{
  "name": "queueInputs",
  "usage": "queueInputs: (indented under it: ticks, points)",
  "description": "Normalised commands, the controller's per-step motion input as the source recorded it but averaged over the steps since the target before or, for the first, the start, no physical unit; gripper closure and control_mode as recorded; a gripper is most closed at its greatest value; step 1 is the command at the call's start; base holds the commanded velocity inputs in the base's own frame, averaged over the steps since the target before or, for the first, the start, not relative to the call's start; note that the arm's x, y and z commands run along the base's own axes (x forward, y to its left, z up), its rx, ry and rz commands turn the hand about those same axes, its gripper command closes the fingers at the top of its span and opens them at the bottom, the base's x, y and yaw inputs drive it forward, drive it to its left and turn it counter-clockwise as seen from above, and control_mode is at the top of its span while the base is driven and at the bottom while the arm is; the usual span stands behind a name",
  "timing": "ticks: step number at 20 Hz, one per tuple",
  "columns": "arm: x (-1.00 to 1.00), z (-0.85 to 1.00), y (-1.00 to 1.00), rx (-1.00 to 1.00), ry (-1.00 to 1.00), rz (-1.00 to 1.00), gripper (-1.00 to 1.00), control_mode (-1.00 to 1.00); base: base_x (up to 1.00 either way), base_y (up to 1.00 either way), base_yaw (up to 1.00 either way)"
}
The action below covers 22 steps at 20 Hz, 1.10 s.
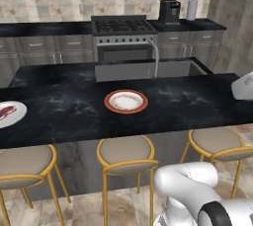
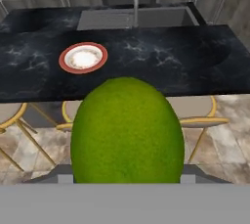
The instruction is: Transport the steak and lime to the fridge. Place the steak on the rack containing meat and place the lime on the rack containing the vegetable, ensuring meats and vegetables are on different racks.
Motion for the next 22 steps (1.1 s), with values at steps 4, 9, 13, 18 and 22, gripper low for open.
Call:
queueInputs:
  ticks: [4, 9, 13, 18, 22]
  points:
    - [0.0, 0.0, 0.0, 0.0, 0.0, 0.0, 1.0, 1.0, -0.04, 0.61, 0.28]
    - [0.0, 0.0, 0.0, 0.0, 0.0, 0.0, 1.0, 1.0, -0.02, 0.98, 0.21]
    - [0.0, 0.0, 0.0, 0.0, 0.0, 0.0, 1.0, 1.0, -0.35, 1.0, 0.39]
    - [0.0, 0.0, 0.0, 0.0, 0.0, 0.0, 1.0, 1.0, -0.23, 0.89, 0.78]
    - [0.0, 0.0, 0.0, 0.0, 0.0, 0.0, 1.0, 1.0, -0.08, 0.44, 0.98]
